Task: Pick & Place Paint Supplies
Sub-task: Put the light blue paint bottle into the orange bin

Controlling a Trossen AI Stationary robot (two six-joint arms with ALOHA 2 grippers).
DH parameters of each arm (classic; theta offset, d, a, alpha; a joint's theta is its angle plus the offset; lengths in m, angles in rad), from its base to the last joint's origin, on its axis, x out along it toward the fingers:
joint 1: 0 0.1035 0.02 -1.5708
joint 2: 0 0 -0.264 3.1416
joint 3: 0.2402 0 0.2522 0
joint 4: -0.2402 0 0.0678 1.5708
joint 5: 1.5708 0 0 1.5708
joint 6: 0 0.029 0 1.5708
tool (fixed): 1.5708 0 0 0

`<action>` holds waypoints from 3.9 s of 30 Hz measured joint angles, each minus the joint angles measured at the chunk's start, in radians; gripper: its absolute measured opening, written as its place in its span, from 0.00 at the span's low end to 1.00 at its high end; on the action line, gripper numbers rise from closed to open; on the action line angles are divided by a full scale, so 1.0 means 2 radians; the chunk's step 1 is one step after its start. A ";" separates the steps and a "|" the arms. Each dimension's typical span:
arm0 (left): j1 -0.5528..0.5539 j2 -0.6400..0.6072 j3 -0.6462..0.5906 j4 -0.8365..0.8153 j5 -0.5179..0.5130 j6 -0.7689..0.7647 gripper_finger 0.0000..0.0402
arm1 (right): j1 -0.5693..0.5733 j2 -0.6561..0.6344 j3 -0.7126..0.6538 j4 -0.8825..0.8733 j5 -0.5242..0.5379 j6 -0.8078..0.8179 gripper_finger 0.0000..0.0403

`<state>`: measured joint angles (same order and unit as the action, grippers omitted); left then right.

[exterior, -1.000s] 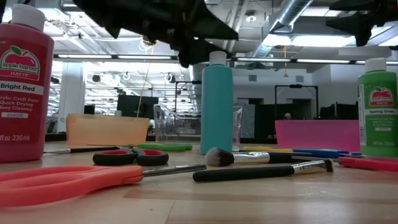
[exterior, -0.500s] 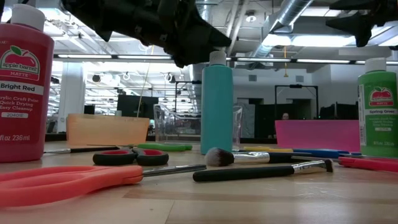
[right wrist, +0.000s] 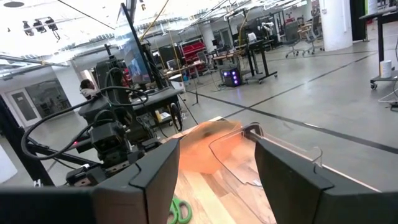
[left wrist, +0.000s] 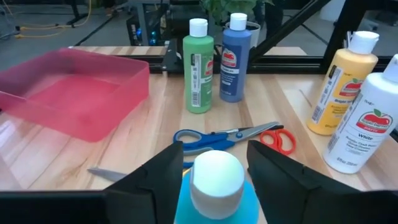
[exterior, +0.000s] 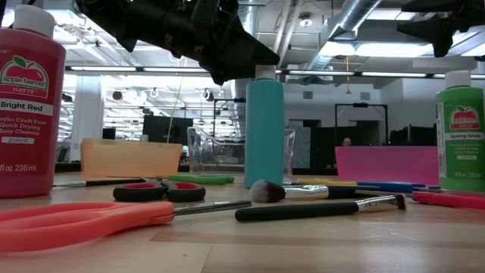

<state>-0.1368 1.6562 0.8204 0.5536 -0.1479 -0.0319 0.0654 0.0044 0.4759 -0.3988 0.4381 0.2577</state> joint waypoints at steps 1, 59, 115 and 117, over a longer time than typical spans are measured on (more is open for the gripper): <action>0.000 0.000 0.000 -0.003 0.000 0.000 0.46 | 0.000 0.000 0.000 0.000 0.000 -0.002 0.52; 0.022 -0.162 0.001 -0.069 -0.111 -0.039 0.28 | 0.000 0.000 0.000 -0.021 0.004 -0.003 0.52; 0.450 -0.285 -0.247 -0.015 -0.210 -0.011 0.28 | 0.000 0.000 0.000 -0.017 0.059 0.003 0.52; 0.458 -0.272 -0.247 -0.015 -0.200 -0.012 0.28 | 0.000 0.000 0.000 -0.017 0.060 0.003 0.52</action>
<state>0.7797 1.1124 0.3271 0.5244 -0.5484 -0.0554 0.0650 0.0048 0.4759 -0.4326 0.5583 0.2639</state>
